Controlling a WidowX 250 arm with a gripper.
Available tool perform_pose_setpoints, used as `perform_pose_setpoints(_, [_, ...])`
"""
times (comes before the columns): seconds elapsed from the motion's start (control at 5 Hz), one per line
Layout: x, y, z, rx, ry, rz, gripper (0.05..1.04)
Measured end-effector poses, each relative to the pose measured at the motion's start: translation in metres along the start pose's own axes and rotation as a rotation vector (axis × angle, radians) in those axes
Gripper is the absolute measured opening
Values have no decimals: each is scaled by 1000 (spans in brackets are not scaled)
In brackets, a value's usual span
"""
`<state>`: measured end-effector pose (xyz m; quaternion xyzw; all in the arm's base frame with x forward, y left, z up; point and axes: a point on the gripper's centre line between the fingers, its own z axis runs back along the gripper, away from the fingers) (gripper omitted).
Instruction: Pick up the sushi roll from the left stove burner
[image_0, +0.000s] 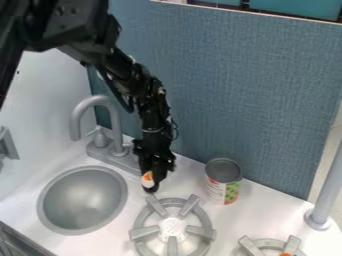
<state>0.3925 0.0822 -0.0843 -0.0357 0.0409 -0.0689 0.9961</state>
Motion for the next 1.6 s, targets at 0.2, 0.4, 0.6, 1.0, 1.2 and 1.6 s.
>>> perform_pose_setpoints(0.2, [1,1,-4,-8,20,-15,431])
perform_pose_setpoints(0.4, [3,1,-4,-13,9,-25,498])
perform_pose_setpoints(0.6, [3,-4,-6,-40,-1,-14,841])
perform_pose_setpoints(1.0, [-10,-5,41,2,-21,53,1006])
perform_pose_setpoints(1.2, [-44,-13,64,43,17,86,1002])
perform_pose_setpoints(1.6, [-110,-97,80,31,136,-51,1002])
